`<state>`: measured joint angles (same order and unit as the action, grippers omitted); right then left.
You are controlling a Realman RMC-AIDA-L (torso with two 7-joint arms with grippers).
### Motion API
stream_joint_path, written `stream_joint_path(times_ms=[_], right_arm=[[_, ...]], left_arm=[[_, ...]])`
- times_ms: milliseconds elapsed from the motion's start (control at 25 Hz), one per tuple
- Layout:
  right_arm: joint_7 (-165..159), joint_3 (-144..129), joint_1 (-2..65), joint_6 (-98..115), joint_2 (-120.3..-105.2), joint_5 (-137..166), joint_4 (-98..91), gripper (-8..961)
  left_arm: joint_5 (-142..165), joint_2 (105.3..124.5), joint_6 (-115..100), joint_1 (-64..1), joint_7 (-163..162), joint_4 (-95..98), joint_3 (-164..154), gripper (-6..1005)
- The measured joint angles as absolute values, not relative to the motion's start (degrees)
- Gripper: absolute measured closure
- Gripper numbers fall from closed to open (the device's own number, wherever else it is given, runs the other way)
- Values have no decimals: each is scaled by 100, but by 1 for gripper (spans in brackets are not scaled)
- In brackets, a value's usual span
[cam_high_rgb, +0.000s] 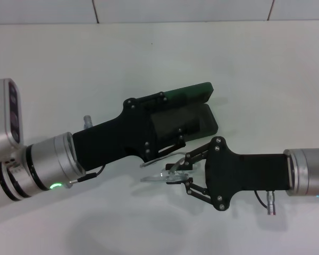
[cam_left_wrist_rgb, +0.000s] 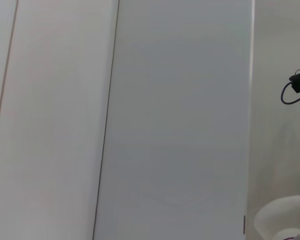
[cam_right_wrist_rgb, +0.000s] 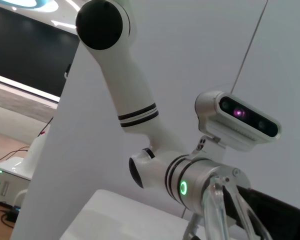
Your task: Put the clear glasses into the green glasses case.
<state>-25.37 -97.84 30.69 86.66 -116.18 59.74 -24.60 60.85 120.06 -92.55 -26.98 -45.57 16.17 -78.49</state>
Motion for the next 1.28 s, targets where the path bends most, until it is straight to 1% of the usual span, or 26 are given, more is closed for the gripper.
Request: stream_joint_path(times_ms=[1280], right_arm=[[-2370, -9804, 3059, 8533, -11618, 5832, -2453, 711]], left_arm=[[6040, 11997, -9228, -2714, -4550, 1655, -7961, 465]])
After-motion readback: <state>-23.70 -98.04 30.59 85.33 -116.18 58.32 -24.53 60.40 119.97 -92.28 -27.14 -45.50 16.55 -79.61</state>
